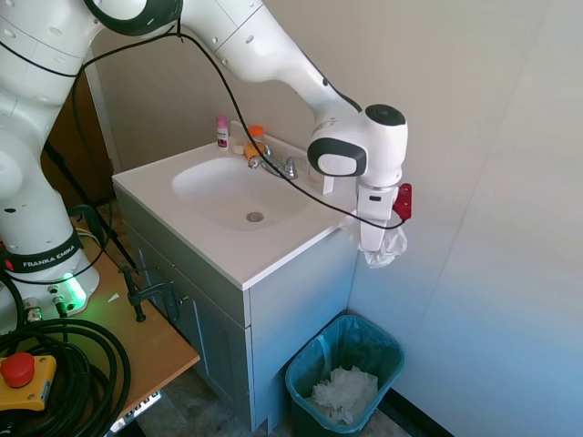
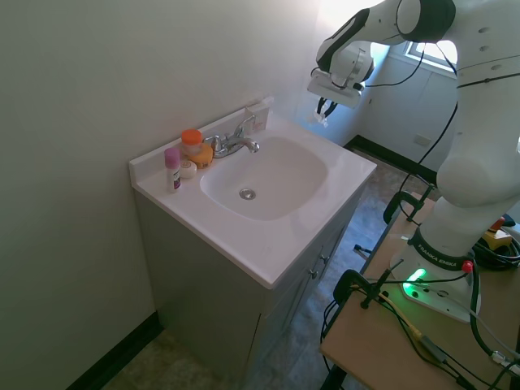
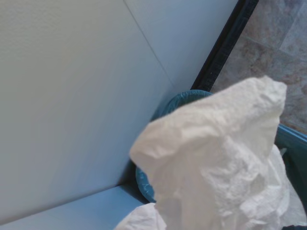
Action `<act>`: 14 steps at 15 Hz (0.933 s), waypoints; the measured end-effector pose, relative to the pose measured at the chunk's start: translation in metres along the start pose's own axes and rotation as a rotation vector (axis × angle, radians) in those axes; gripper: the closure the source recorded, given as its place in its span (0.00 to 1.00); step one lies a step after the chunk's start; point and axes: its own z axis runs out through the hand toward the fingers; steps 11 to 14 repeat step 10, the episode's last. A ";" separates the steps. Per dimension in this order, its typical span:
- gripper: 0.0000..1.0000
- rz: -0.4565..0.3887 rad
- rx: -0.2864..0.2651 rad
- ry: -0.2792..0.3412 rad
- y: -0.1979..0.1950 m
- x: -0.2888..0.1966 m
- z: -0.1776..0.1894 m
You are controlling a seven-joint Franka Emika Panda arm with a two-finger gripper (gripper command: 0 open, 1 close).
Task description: Throw the tissue in the trash bin
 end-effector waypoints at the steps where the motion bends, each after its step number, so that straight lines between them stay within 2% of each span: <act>1: 0.00 -0.006 -0.001 -0.002 0.000 0.000 0.000; 6: 0.00 -0.038 0.001 -0.018 -0.004 -0.003 -0.011; 10: 0.00 -0.070 0.034 -0.032 -0.010 -0.007 -0.046; 14: 0.00 -0.070 0.034 -0.032 -0.010 -0.007 -0.046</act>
